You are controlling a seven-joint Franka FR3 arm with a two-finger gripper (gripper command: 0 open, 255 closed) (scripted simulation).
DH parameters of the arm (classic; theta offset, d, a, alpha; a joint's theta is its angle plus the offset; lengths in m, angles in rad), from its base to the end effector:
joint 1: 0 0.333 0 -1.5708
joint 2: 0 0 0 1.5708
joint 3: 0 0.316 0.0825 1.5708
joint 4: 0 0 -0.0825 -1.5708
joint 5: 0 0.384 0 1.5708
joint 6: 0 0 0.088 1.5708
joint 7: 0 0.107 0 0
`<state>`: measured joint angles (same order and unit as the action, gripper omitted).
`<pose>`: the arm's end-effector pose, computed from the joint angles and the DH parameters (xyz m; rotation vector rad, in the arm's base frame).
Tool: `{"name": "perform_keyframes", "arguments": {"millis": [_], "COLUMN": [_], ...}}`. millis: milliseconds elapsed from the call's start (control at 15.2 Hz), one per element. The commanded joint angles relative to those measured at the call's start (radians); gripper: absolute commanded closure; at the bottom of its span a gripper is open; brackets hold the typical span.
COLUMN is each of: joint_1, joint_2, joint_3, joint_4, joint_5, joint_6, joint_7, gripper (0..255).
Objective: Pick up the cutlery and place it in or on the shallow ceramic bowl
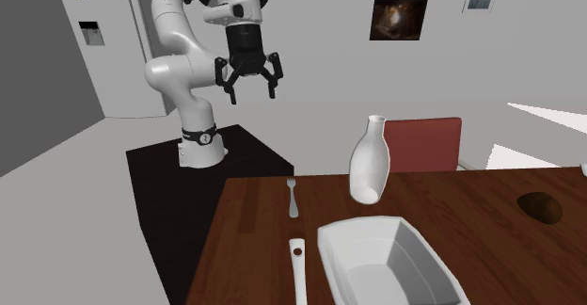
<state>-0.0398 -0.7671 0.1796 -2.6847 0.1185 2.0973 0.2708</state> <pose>0.3328 0.0532 0.4711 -3.0960 0.3428 -0.2721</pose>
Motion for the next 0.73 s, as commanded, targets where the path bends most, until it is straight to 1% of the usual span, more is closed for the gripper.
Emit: {"name": "perform_keyframes", "arguments": {"millis": [0, 396, 528, 660], "joint_1": [-0.001, -0.019, -0.037, -0.064], "joint_2": [0.027, 0.206, 0.284, 0.369], "joint_3": [0.034, 0.161, 0.208, 0.260], "joint_4": [-0.042, -0.105, -0.111, -0.111], "joint_5": [0.012, 0.035, 0.028, 0.007], "joint_6": [0.068, 0.296, 0.375, 0.455], "joint_7": [0.048, 0.211, 0.273, 0.345], "gripper": [0, 0, 0, 0]}}
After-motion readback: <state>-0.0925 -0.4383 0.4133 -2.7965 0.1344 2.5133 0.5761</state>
